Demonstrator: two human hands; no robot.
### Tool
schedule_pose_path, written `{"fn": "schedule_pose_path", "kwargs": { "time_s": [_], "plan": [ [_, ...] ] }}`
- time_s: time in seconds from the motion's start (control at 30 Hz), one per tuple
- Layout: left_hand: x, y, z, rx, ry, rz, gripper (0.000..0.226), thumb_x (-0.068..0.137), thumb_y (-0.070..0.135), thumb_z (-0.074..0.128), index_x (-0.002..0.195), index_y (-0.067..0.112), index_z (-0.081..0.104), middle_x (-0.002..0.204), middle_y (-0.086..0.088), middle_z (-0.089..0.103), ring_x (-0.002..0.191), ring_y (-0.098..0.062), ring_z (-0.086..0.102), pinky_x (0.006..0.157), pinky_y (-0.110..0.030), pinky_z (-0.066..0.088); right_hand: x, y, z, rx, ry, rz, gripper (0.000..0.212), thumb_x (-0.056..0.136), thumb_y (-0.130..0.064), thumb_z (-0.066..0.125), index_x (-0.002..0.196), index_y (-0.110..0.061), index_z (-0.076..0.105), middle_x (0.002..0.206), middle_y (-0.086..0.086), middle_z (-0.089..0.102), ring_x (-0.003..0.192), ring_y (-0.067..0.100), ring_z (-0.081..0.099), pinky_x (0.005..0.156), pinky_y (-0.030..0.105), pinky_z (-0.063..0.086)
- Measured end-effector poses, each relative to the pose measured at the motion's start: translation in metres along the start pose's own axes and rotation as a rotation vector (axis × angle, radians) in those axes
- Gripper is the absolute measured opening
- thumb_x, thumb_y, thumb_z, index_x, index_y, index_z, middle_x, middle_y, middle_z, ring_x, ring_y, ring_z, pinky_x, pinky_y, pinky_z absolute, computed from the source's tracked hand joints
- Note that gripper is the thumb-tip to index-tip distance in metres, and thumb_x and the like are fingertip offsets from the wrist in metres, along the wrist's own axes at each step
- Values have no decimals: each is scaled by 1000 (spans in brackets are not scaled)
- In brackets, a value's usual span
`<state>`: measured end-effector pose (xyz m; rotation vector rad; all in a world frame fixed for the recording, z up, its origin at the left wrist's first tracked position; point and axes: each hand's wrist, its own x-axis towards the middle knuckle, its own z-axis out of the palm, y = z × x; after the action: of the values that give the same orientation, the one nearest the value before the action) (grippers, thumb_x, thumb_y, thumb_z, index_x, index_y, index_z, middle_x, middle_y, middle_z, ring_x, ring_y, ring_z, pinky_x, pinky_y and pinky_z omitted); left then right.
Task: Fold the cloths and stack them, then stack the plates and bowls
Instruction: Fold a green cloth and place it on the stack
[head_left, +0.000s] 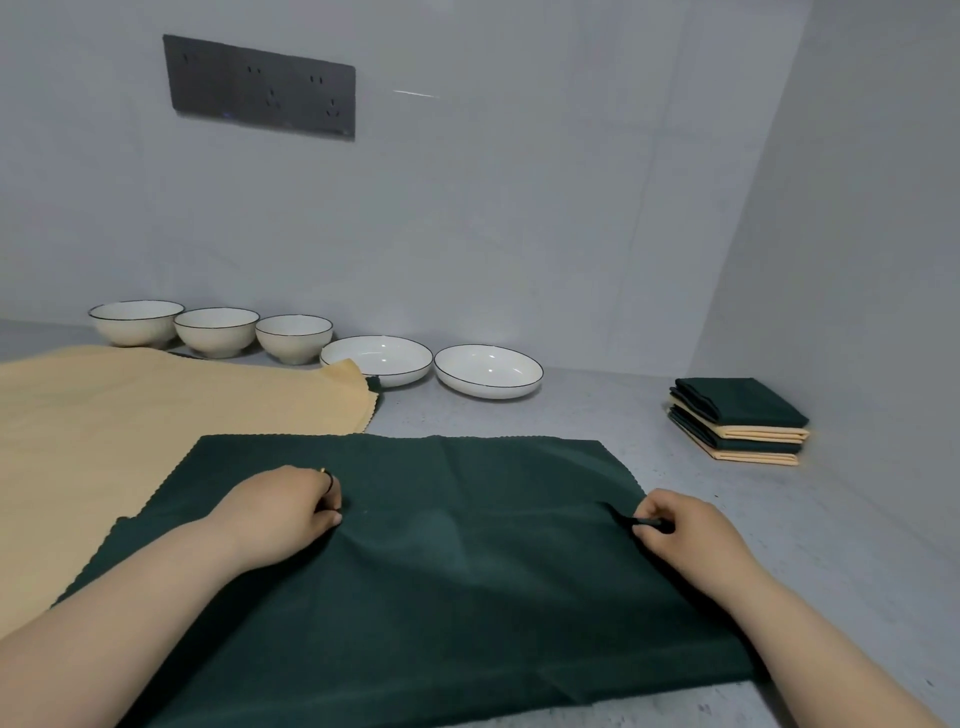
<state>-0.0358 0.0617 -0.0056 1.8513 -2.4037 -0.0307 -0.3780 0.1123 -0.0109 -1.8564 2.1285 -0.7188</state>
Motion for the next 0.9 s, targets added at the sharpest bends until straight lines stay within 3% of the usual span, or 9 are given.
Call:
{"fn": "schedule_pose_path", "kwargs": {
  "time_s": [0.1,0.27,0.33,0.4,0.47,0.5,0.63,0.77,0.9],
  "plan": [
    [-4,19,3,6,4,97,9,95,35,43,87,31,44,92,12,53,85,-8,46,68,-18,35,-15,16,-12,-42,28,35,31,84,-11,61,61,-29,48,73,-12,58,81,17,56,66,22,38],
    [-7,45,8,-39,36,236,10,95,35,42,87,29,41,68,18,39,81,-8,43,55,-7,25,-37,46,-33,41,71,112,27,82,-5,64,61,-21,56,65,-7,64,73,12,57,61,17,38],
    [-6,52,8,-49,37,257,11,95,35,43,87,28,41,67,18,37,81,-8,43,55,-8,25,-38,53,-42,104,54,151,23,83,-3,63,64,-16,58,71,-4,65,73,15,58,61,20,40],
    [-3,58,6,-53,35,260,11,95,35,43,87,28,41,66,18,37,81,-9,42,58,-17,31,-35,54,-50,135,10,198,19,83,-3,63,72,-18,58,82,0,66,82,23,60,65,25,42],
    [-1,61,4,-56,28,255,11,95,35,43,87,27,41,66,17,37,81,-9,42,66,-21,32,-27,50,-54,24,-48,247,15,84,-11,64,93,-20,57,106,5,64,101,25,58,77,28,43],
    [0,62,3,-62,25,254,11,95,34,43,86,27,41,67,17,38,81,-10,42,69,-21,32,-23,46,-54,-93,-74,256,25,85,-16,62,109,-21,54,117,5,60,109,23,55,84,28,42],
    [4,63,1,-75,24,250,10,95,34,43,88,27,44,67,17,38,82,-9,42,71,-21,32,-13,0,-36,-282,-46,-55,45,90,-23,54,133,-24,41,137,-3,48,128,15,41,105,26,32],
    [5,62,0,-95,30,260,8,95,34,43,90,28,46,67,18,38,84,-9,42,72,-20,32,-7,-61,8,-278,-266,-407,46,92,-30,50,137,-28,38,141,-9,43,133,10,33,111,21,22],
    [5,60,-1,-139,34,268,14,94,34,44,82,29,41,75,18,44,86,-10,45,69,-19,32,2,-92,38,-163,-417,-379,39,90,-34,52,128,-29,47,123,-3,52,118,13,42,104,26,33]
  ]
}}
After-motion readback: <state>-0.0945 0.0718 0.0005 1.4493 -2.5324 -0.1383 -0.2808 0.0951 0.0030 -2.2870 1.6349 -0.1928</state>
